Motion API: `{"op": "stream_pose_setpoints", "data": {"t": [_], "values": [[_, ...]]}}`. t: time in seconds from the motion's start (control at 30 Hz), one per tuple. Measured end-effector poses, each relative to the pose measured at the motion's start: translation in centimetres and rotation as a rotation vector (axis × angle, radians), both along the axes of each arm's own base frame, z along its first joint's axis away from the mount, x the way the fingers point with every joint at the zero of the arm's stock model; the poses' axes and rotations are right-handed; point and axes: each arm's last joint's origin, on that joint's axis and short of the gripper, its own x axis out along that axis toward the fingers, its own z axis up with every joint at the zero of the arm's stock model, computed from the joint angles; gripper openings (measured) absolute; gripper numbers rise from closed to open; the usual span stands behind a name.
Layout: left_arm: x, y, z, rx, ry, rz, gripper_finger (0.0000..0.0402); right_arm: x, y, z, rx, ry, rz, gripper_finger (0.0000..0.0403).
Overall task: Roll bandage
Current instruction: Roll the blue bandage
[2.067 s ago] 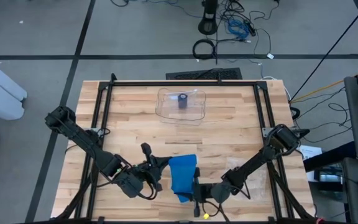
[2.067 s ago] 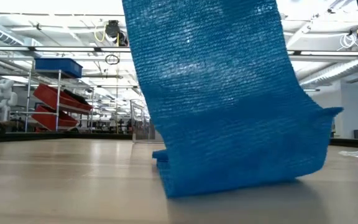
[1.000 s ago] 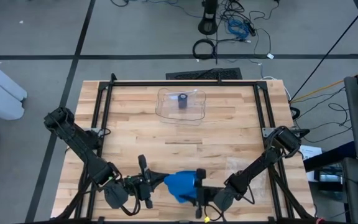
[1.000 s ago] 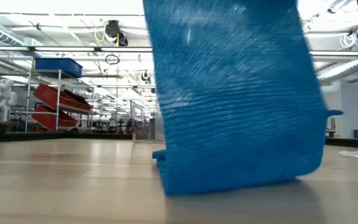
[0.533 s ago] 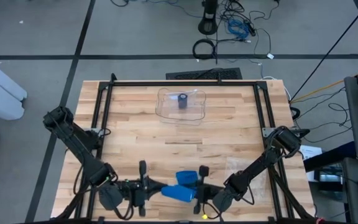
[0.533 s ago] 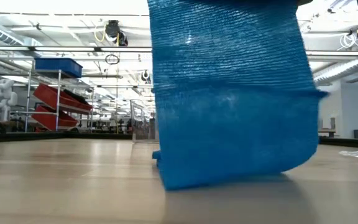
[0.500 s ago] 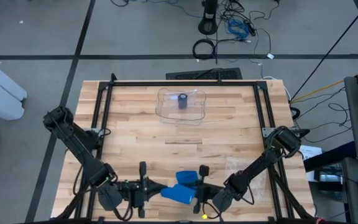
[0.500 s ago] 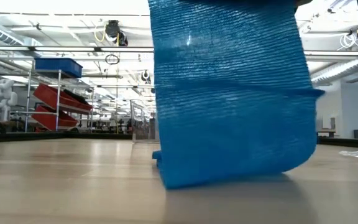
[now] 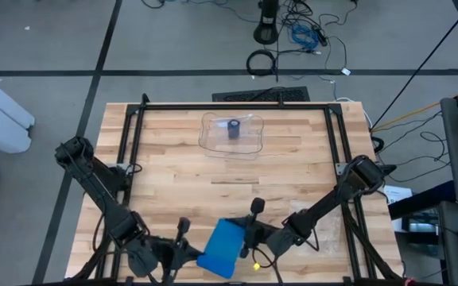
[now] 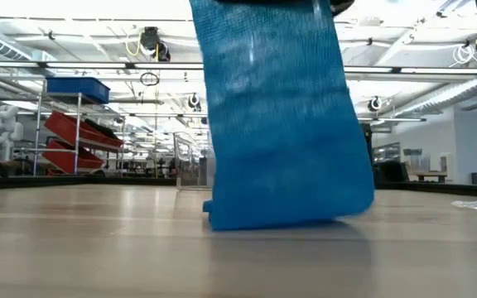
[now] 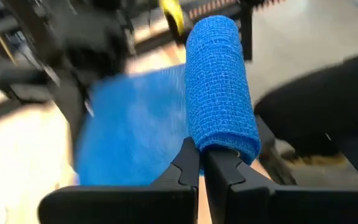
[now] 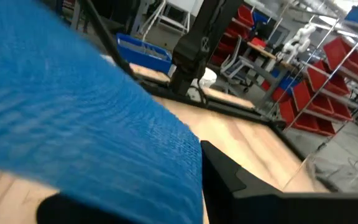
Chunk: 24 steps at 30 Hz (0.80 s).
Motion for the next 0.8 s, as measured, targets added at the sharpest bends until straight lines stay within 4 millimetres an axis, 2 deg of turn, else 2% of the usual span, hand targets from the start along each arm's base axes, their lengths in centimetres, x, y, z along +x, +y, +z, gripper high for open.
{"op": "stream_pose_setpoints", "data": {"t": [0.13, 0.23, 0.5, 0.67, 0.8], "values": [[-0.5, 0.1, -0.9, -0.025, 0.086, 0.019, 0.0006, -0.3, -0.2, 1.5, -0.016, -0.014, 0.008, 0.0], [-0.3, -0.2, -1.9, -0.02, 0.129, 0.02, 0.0006, -0.3, -0.3, 1.6, -0.046, 0.002, 0.013, 0.0], [2.3, -0.1, -6.0, 0.031, 0.24, 0.059, 0.0006, -0.2, -0.5, 1.7, -0.163, 0.037, 0.021, 0.0], [3.1, 0.7, -6.6, 0.015, 0.268, 0.112, 0.0006, -0.4, 0.1, 2.0, -0.207, 0.03, 0.063, 0.0], [3.4, 1.2, -6.7, 0.017, 0.283, 0.137, 0.0006, -1.0, 1.7, 3.0, -0.274, 0.025, 0.111, 0.0]]}}
